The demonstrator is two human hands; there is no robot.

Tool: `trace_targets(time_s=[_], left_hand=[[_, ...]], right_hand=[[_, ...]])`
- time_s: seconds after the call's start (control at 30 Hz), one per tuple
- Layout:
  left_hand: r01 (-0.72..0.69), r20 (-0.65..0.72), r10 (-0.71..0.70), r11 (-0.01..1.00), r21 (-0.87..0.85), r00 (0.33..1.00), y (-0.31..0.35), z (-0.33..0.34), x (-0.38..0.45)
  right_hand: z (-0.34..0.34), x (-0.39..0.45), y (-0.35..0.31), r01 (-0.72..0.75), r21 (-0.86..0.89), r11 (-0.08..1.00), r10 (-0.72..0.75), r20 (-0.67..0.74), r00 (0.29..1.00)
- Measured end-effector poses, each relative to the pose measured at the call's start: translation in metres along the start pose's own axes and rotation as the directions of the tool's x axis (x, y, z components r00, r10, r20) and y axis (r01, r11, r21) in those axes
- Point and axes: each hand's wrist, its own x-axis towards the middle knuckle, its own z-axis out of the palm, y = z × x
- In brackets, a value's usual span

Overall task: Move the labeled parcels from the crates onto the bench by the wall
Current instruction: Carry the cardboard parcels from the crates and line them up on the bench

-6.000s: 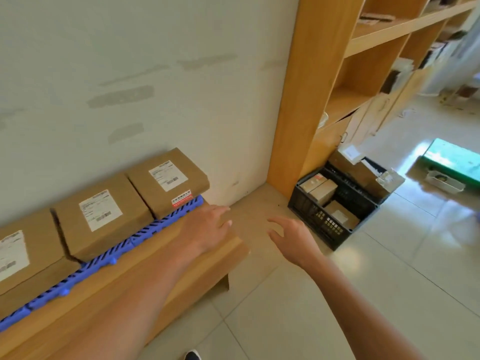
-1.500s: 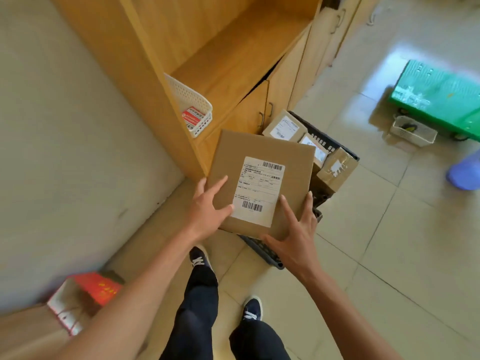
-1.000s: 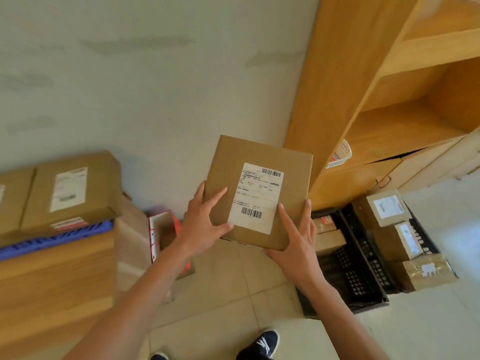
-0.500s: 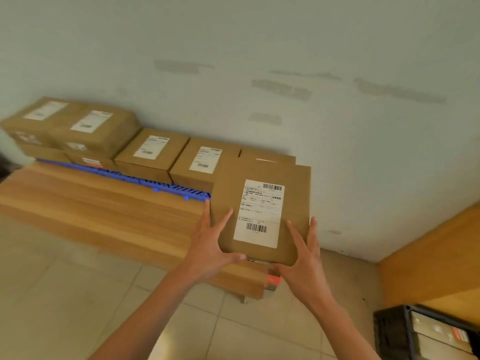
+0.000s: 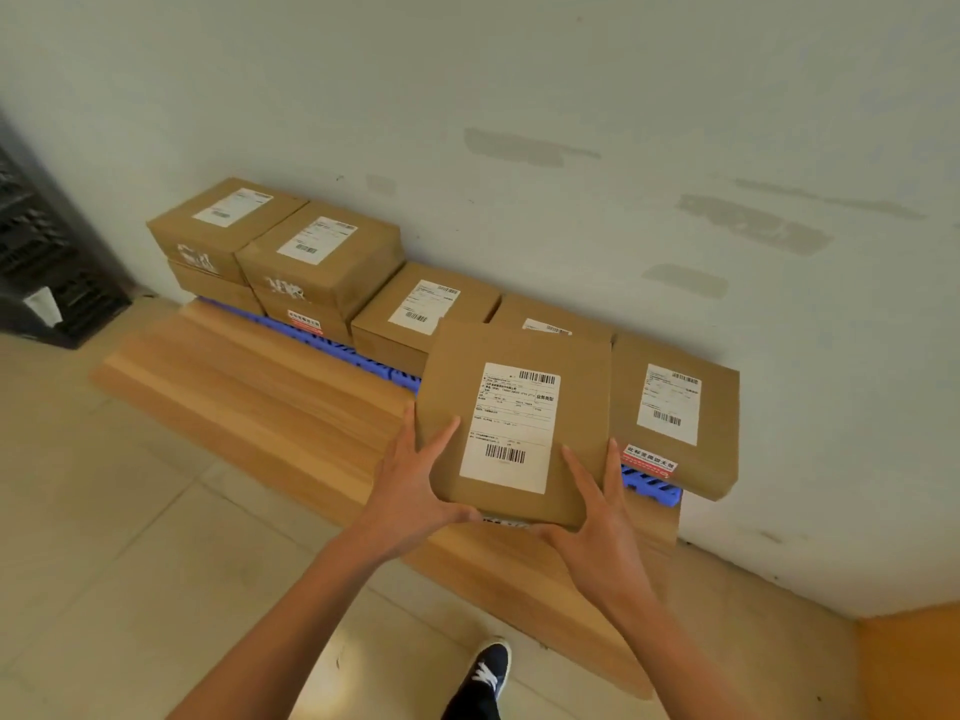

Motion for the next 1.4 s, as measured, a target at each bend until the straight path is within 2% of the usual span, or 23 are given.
trace_targets(time_s=[0.23,0.4,0.57,0.7,0.8,0.93,1.1,1.4], left_hand=[[0.008,0.010,-0.008,1.000,0.019,1.000,-0.039,-0.037,0.092],[-0.062,-0.031,0.067,0.990,0.125,0.997,-0.057,-0.060,0.139],[-0.064,-0.007,0.069,0.961,0.270,0.998,-0.074,-0.077,0.188],[-0.150,0.013,0.155,0.923,0.354,0.988,-0.103,-0.091,0.225],[-0.233,-0.038,0.264,0.901,0.367,0.964,-0.126,-0.112,0.250],[-0.240,-0.090,0.300,0.880,0.410,0.950,-0.154,-0.151,0.290],[-0.198,-0.033,0.250,0.836,0.511,0.968,-0.185,-0.186,0.335],[-0.288,0.060,0.306,0.789,0.543,0.950,-0.204,-0.192,0.352]], right_hand=[[0.035,0.100,-0.019,-0.020,0.066,0.998,0.017,0.046,0.999],[0.057,0.158,-0.037,-0.052,0.105,0.993,0.047,0.046,0.998],[0.080,0.207,-0.051,-0.099,0.088,0.991,0.095,0.041,0.995],[0.104,0.242,-0.059,-0.156,0.105,0.982,0.152,0.040,0.988],[0.122,0.262,-0.069,-0.187,0.066,0.980,0.187,0.002,0.982],[0.143,0.288,-0.086,-0.240,0.084,0.967,0.244,-0.035,0.969],[0.156,0.315,-0.106,-0.224,0.084,0.971,0.226,-0.019,0.974],[0.164,0.338,-0.118,-0.204,-0.012,0.979,0.205,0.058,0.977]])
